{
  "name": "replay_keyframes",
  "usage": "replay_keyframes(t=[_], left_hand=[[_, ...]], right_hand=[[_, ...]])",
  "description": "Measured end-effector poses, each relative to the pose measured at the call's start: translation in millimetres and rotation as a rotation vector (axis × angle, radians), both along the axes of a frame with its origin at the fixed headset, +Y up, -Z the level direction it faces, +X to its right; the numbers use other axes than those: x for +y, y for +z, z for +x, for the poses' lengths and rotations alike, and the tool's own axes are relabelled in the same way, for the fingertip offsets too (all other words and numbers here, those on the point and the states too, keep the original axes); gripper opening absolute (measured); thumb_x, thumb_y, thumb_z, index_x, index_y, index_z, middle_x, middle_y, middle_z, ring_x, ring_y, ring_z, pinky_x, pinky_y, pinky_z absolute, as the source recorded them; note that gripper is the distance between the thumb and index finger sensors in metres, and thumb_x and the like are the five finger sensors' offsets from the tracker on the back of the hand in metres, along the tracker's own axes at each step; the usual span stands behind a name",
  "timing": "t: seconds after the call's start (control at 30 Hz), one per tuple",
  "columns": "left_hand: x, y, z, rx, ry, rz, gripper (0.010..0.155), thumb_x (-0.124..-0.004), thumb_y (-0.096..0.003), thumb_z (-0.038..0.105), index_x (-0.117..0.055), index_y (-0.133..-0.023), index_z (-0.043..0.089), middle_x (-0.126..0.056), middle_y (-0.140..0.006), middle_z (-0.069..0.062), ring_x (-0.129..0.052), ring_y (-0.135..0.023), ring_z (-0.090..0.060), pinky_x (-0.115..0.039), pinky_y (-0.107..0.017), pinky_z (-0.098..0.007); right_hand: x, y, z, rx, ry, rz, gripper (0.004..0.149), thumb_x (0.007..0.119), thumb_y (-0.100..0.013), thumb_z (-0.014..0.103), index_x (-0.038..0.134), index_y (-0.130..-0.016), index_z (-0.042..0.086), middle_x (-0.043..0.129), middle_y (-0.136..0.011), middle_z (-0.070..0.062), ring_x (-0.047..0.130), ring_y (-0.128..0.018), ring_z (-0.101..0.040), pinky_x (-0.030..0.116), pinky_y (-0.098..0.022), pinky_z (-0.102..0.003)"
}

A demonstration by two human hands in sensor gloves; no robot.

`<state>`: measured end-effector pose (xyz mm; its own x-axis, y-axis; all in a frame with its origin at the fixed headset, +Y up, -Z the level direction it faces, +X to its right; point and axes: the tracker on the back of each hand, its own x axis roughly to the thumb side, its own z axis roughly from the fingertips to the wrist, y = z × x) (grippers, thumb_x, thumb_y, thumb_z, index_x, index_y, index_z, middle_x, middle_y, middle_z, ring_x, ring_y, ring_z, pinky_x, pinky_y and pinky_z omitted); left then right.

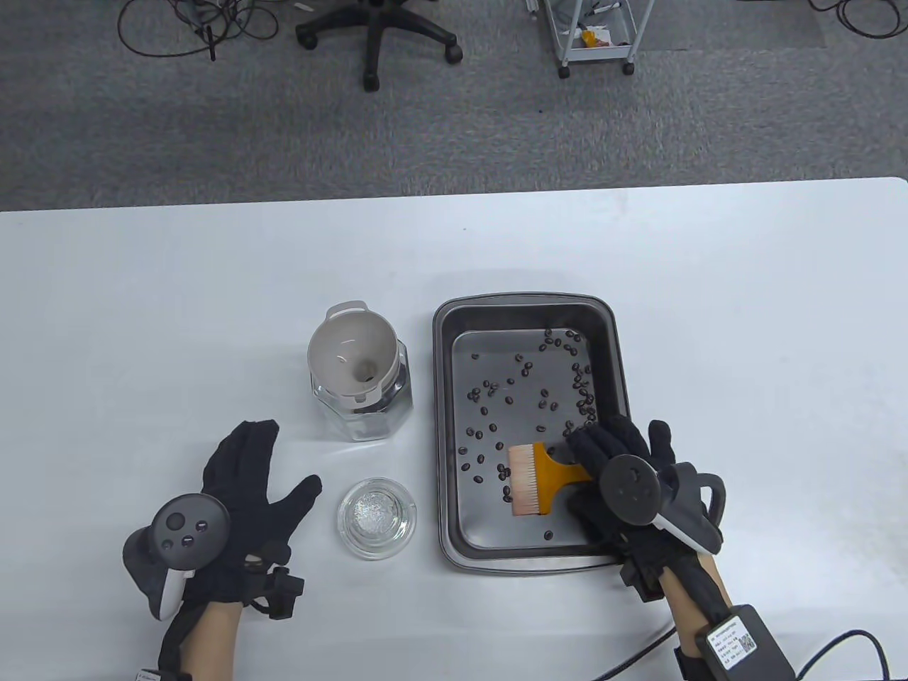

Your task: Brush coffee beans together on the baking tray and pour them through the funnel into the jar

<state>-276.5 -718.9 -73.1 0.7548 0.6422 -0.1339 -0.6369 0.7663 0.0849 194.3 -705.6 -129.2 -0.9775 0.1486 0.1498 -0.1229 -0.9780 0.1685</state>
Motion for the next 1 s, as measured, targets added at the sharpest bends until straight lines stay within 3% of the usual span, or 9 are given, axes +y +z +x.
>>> replay_keyframes(t=[0.33, 0.53, 0.63, 0.83, 1.0], left_hand=[[-22, -5, -10, -0.017, 0.055, -0.036, 0.089, -0.088, -0.0396, 0.076, -0.047, -0.111, 0.044, -0.049, -0.124, 0.006, -0.050, -0.116, -0.030, -0.047, -0.081, -0.064], [-19, -7, -15, -0.026, 0.105, -0.036, 0.089, -0.088, -0.0398, 0.077, -0.046, -0.111, 0.044, -0.049, -0.124, 0.005, -0.050, -0.116, -0.030, -0.046, -0.081, -0.064], [-20, -7, -17, -0.039, 0.081, -0.044, 0.089, -0.088, -0.0397, 0.077, -0.047, -0.111, 0.044, -0.049, -0.124, 0.005, -0.050, -0.116, -0.030, -0.047, -0.081, -0.064], [-20, -8, -17, -0.051, 0.096, -0.043, 0.088, -0.088, -0.0402, 0.077, -0.047, -0.111, 0.044, -0.049, -0.124, 0.005, -0.051, -0.116, -0.031, -0.047, -0.081, -0.064], [-21, -8, -18, -0.082, 0.137, -0.053, 0.086, -0.088, -0.0399, 0.077, -0.049, -0.111, 0.046, -0.050, -0.124, 0.005, -0.051, -0.116, -0.031, -0.047, -0.081, -0.064]], right_hand=[[-3, -3, -2, -0.010, 0.010, -0.028, 0.063, 0.114, -0.029, 0.021, 0.087, -0.084, 0.036, 0.112, -0.075, 0.011, 0.075, -0.100, -0.005, 0.031, -0.079, -0.049], [-6, -5, -8, -0.012, 0.070, -0.045, 0.055, 0.115, -0.026, 0.011, 0.098, -0.073, 0.034, 0.124, -0.051, 0.011, 0.089, -0.089, 0.005, 0.031, -0.080, -0.048], [-6, -5, -11, -0.004, 0.091, -0.036, 0.054, 0.115, -0.025, 0.011, 0.099, -0.071, 0.034, 0.125, -0.048, 0.011, 0.093, -0.086, 0.005, 0.031, -0.080, -0.048], [3, 1, -8, 0.014, 0.036, 0.010, 0.050, 0.114, -0.025, 0.018, 0.102, -0.069, 0.038, 0.122, -0.057, 0.007, 0.089, -0.092, -0.007, 0.035, -0.080, -0.050], [12, 2, -6, 0.018, -0.003, 0.037, 0.048, 0.112, -0.028, 0.025, 0.099, -0.072, 0.041, 0.116, -0.069, 0.001, 0.099, -0.085, -0.013, 0.052, -0.078, -0.060]])
